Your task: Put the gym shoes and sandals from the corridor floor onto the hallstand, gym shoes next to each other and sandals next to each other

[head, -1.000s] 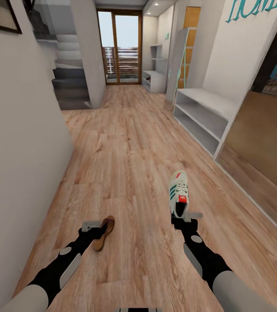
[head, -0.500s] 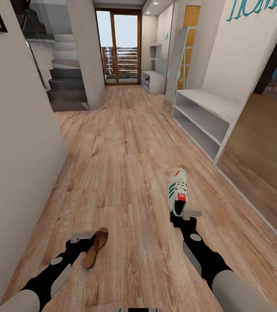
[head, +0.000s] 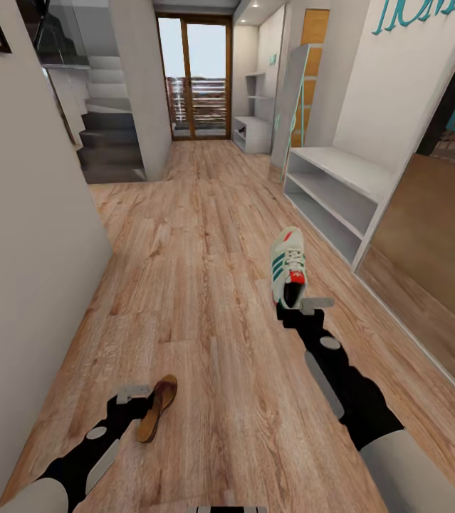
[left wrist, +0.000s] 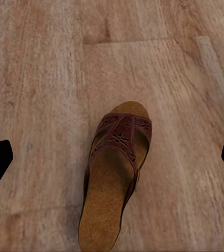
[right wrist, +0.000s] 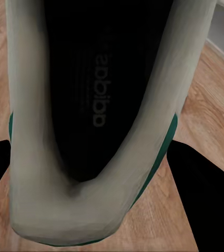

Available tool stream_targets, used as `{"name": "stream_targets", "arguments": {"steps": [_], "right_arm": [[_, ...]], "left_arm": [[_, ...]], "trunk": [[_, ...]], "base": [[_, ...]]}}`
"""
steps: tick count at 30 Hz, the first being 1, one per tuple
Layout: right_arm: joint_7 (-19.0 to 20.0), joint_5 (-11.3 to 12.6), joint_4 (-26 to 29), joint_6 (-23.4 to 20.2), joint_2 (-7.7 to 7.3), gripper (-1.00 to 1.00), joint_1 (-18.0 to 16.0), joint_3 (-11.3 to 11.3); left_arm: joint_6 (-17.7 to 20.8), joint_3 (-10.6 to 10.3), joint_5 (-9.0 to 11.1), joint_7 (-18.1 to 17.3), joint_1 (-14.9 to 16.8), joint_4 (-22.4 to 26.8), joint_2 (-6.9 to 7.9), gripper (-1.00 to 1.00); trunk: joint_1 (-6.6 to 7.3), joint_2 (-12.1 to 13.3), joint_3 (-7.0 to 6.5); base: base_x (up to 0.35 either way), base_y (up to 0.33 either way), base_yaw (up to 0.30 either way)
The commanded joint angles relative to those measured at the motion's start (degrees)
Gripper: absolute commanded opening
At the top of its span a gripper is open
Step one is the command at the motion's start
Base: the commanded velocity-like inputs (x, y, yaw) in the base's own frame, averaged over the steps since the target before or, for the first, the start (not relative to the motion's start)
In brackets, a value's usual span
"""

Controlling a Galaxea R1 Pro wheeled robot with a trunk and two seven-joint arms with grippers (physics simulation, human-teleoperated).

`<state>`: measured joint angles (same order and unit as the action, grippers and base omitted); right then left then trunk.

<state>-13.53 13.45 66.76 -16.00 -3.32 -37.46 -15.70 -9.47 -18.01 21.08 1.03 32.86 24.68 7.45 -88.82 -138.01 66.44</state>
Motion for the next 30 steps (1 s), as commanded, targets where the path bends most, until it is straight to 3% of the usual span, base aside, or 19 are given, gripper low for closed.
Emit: {"name": "stream_targets", "arguments": {"steps": [1,14,21,27,30], "right_arm": [[-0.6,0.5,0.5,-0.7,-0.15,-1.0,0.0,-0.3],[-0.7,0.5,0.5,-1.3,-0.27,-1.0,0.1,-0.3],[-0.7,0.5,0.6,-1.3,-0.36,-1.0,0.1,-0.1],[-0.7,0.5,0.6,-1.3,-0.37,-1.0,0.1,-0.1],[-0.7,0.5,0.6,-1.4,-0.37,-1.0,0.1,0.0]], "left_arm": [[-0.3,-0.5,0.0,0.1,0.0,-0.2,0.04,1.0],[-3.6,-0.6,-1.0,0.0,0.0,-0.9,0.16,1.0],[-3.6,-1.2,-3.2,0.0,0.0,-3.5,-0.06,1.0],[-3.5,-1.3,-3.3,0.1,0.0,-3.6,0.0,1.0],[-3.4,-1.3,-3.3,0.1,0.0,-3.7,0.01,1.0]], "trunk": [[0.0,0.0,0.05],[0.0,0.0,0.05],[-1.54,-2.8,1.52],[-2.85,-5.2,3.1],[-2.93,-5.3,4.03]], "base": [[0.111,-0.045,0.0],[0.024,-0.01,0.0],[0.0,0.0,-0.028],[0.0,0.0,-0.074],[0.0,0.0,-0.013]]}}
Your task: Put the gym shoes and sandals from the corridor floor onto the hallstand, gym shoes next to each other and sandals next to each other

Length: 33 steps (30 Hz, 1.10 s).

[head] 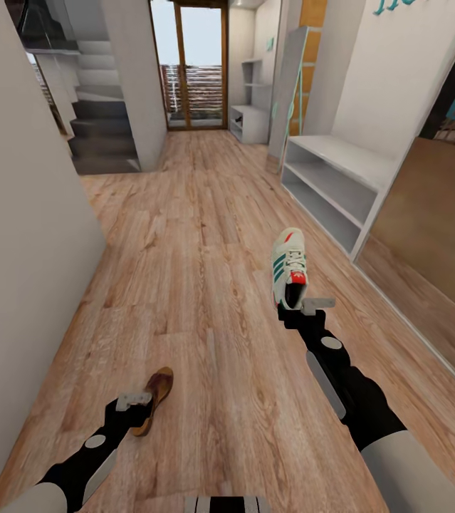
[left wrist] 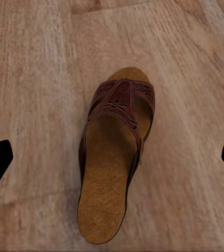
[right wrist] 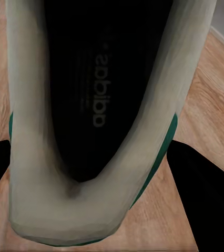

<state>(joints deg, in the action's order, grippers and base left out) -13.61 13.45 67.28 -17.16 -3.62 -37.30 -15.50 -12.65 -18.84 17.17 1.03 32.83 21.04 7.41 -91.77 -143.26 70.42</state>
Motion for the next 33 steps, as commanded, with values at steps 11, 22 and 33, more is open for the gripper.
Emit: {"name": "stream_targets", "arguments": {"steps": [11,22,33], "right_arm": [[-0.6,0.6,0.2,-0.2,-1.62,-1.0,0.0,-0.2],[-0.6,0.6,0.6,-0.2,-1.74,-1.0,0.0,-0.3],[-0.6,0.6,1.9,-0.2,-1.74,-1.0,0.0,-0.2]], "left_arm": [[-0.2,-0.7,0.0,0.0,0.0,-0.1,0.05,1.0],[0.0,-1.0,-1.6,0.1,0.3,0.1,-0.02,1.0],[-0.1,-0.9,-1.6,0.1,0.9,1.0,-0.03,1.0]], "trunk": [[-0.21,-0.1,3.05],[-0.37,-0.2,5.2],[-0.65,-0.4,8.0]], "base": [[0.0,0.0,-0.001],[0.0,0.0,0.0],[0.0,0.0,0.0]]}}
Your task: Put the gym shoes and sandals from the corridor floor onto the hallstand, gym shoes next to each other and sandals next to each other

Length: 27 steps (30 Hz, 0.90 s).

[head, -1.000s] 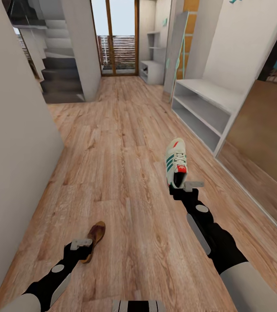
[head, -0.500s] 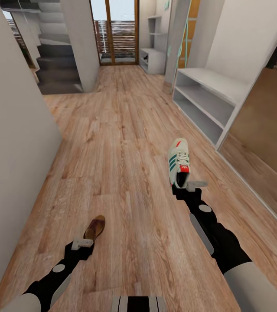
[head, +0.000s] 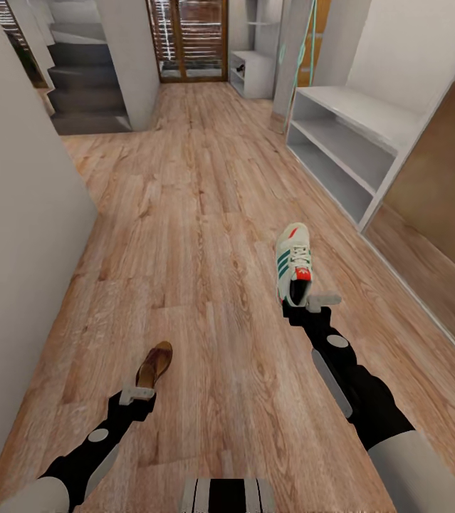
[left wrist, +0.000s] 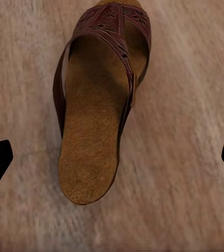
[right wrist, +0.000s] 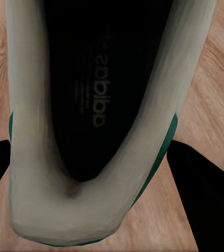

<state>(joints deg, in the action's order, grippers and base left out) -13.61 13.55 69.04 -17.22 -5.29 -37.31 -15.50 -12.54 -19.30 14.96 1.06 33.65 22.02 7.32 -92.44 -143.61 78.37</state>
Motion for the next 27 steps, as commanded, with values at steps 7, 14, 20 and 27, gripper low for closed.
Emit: {"name": "stream_targets", "arguments": {"steps": [7,14,20,27], "right_arm": [[-0.6,0.4,0.1,-0.2,-0.07,-1.0,0.0,-0.2],[-0.6,0.3,0.0,-0.2,-0.07,-1.0,0.0,-0.4],[-0.6,0.3,0.0,-0.2,-0.07,-1.0,0.0,-0.3],[-0.6,0.2,0.0,-0.2,-0.07,-1.0,0.0,-0.3]], "left_arm": [[-0.6,-0.2,0.6,0.7,0.0,-0.2,0.14,1.0],[-0.7,0.0,0.6,0.7,0.0,-0.2,0.55,1.0],[-0.8,0.0,0.6,0.7,0.0,-0.1,0.42,1.0],[-0.9,0.1,0.6,0.8,0.0,0.0,0.64,1.0]], "trunk": [[-0.16,-0.1,2.21],[-0.27,-0.2,3.43],[-0.27,-0.2,3.44],[-0.42,-0.2,4.77]], "base": [[0.0,0.0,0.0],[0.0,0.0,0.0],[0.0,0.0,0.0],[0.0,0.0,0.0]]}}
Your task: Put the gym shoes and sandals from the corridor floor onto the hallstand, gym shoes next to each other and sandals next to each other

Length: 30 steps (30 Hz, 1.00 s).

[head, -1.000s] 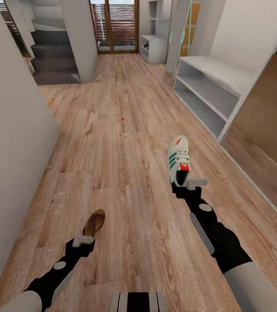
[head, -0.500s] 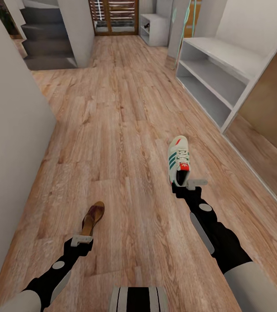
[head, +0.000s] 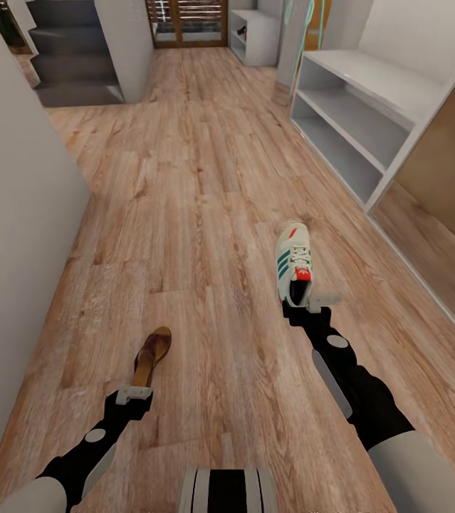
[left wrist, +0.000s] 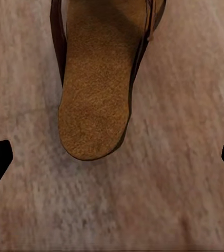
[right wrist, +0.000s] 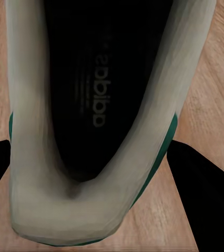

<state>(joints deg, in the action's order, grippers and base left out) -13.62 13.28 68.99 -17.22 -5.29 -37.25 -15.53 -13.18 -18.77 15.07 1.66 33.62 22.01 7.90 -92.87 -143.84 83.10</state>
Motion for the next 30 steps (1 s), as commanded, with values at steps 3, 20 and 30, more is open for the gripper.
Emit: {"name": "stream_targets", "arguments": {"steps": [3,20,30], "right_arm": [[-0.7,0.5,0.1,-0.2,-0.07,-1.0,-0.1,-0.2],[-0.8,0.5,0.2,-0.2,-0.07,-1.0,0.0,-0.2],[-0.8,0.5,0.2,-0.2,-0.07,-1.0,-0.1,-0.2]], "left_arm": [[-0.3,-0.5,0.6,0.2,0.0,0.0,0.09,1.0],[-0.4,-0.2,0.6,0.2,0.0,0.0,0.15,1.0],[-0.4,-0.1,0.7,0.4,-0.1,0.0,0.02,1.0]], "trunk": [[-0.06,-0.1,0.71],[-0.22,-0.1,2.15],[-0.22,-0.1,2.38]], "base": [[0.0,0.0,0.0],[0.0,0.0,0.0],[0.167,0.0,0.0]]}}
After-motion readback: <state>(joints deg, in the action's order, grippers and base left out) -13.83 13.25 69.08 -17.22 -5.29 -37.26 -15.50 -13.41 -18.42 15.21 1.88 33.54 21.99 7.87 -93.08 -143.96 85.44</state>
